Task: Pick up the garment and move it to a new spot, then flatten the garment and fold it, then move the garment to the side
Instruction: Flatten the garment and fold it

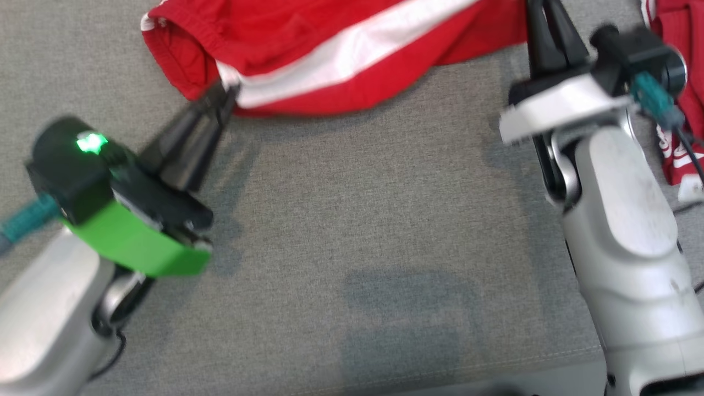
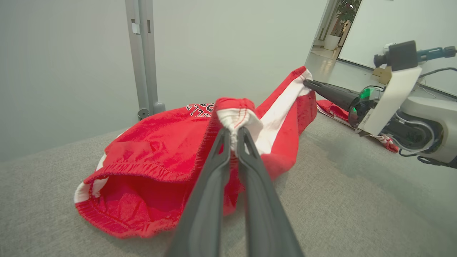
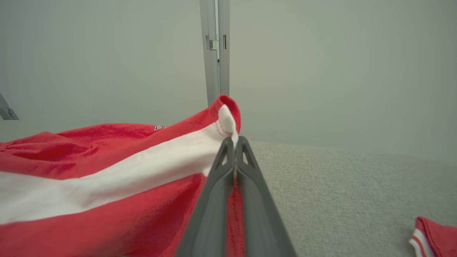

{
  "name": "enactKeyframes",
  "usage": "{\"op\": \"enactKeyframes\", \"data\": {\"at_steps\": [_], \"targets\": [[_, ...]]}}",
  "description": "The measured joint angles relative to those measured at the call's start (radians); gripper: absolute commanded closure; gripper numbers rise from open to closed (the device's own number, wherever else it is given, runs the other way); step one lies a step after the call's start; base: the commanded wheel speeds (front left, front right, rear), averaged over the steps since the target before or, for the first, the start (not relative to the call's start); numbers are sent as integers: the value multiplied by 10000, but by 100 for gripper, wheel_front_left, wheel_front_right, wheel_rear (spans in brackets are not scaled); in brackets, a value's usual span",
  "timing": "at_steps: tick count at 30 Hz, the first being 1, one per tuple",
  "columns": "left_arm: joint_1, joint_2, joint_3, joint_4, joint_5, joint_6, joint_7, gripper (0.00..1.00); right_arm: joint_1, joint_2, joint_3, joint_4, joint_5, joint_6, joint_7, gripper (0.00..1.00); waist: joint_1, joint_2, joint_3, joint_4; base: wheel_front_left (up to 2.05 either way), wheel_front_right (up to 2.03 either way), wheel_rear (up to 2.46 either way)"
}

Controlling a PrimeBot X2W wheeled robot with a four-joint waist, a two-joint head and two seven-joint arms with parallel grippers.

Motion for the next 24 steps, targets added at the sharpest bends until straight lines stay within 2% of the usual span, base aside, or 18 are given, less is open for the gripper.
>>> {"op": "enactKeyframes", "data": {"at_steps": [5, 14, 19, 24], "targets": [[1956, -290, 174, -915, 1007, 0, -2, 100, 2457, -525, -157, -1804, 550, 0, 0, 100, 0, 0, -664, -1, 0, 0, 0], [4121, -769, 370, -1342, 1881, 0, 0, 100, 5600, -788, -773, -4069, 1411, 0, -2, 100, 0, 0, -2015, 190, 0, 0, 0], [4966, -945, 382, -1561, 2042, 0, -2, 100, 6943, -867, -892, -4834, 1651, 0, -2, 100, -1, 0, -2703, 276, 0, 0, 0], [5201, -1210, 253, -1189, 1569, 0, -2, 100, 7464, -878, -1101, -4763, 1670, 0, -2, 100, -1, 0, -3187, 382, 0, 0, 0]]}}
